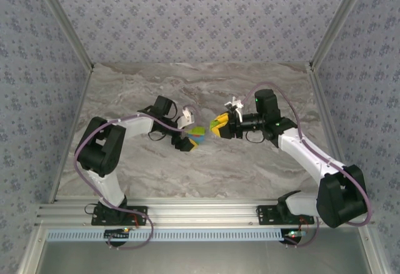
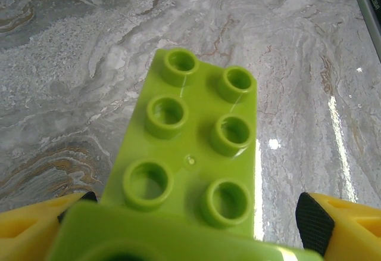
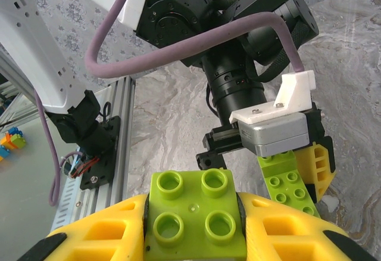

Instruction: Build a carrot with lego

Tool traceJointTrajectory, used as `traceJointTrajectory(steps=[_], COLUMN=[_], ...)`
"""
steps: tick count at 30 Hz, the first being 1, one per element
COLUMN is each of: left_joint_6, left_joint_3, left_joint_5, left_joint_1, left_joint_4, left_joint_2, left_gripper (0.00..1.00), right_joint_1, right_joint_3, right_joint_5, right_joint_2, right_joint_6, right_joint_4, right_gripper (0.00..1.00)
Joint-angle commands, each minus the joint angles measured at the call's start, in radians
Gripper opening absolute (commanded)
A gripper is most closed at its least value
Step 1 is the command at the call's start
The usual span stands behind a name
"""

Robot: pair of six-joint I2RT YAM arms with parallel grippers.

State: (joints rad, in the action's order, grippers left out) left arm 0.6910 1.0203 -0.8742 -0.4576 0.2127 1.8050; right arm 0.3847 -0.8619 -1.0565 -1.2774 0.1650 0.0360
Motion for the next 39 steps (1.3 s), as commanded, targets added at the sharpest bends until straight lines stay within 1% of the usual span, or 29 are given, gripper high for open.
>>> traceJointTrajectory(steps=[1,4,8,12,17,24,32,37,39], left_joint_6=[-0.016,-0.039,-0.034,-0.024,-0.008,0.01,0.017,0.004,0.0], left_joint_3=[0.008,0.006,0.015,-0.023,-0.002,-0.003,-0.004,-0.02,-0.025], left_joint_5=[-0.025,-0.035,-0.042,-0.013,-0.02,-0.032,-0.037,-0.038,-0.038], left_joint_1=[0.01,0.021,0.026,0.025,0.025,0.027,0.027,0.027,0.027], left_joint_4=[-0.021,-0.04,-0.033,-0.099,-0.07,-0.065,-0.06,-0.077,-0.085], left_joint_2=[0.004,0.004,-0.003,-0.043,-0.032,-0.033,-0.036,-0.045,-0.047], left_gripper=[0.9,0.91,0.91,0.91,0.9,0.75,0.63,0.6,0.55], right_joint_1=[0.005,0.003,0.004,0.004,0.003,0.003,0.004,0.005,0.005], right_joint_3=[-0.013,-0.015,-0.015,-0.018,-0.023,-0.03,-0.034,-0.038,-0.038], right_joint_5=[-0.03,-0.032,-0.035,-0.039,-0.039,-0.04,-0.044,-0.036,-0.025], right_joint_2=[-0.005,-0.007,-0.013,-0.014,-0.015,-0.025,-0.041,-0.054,-0.06], right_joint_6=[-0.001,0.001,0.001,0.001,0.002,0.004,0.01,0.023,0.028], right_joint_4=[0.008,0.009,0.009,0.014,0.018,0.02,0.025,0.037,0.042], right_gripper=[0.28,0.28,0.28,0.28,0.28,0.28,0.28,0.28,0.28])
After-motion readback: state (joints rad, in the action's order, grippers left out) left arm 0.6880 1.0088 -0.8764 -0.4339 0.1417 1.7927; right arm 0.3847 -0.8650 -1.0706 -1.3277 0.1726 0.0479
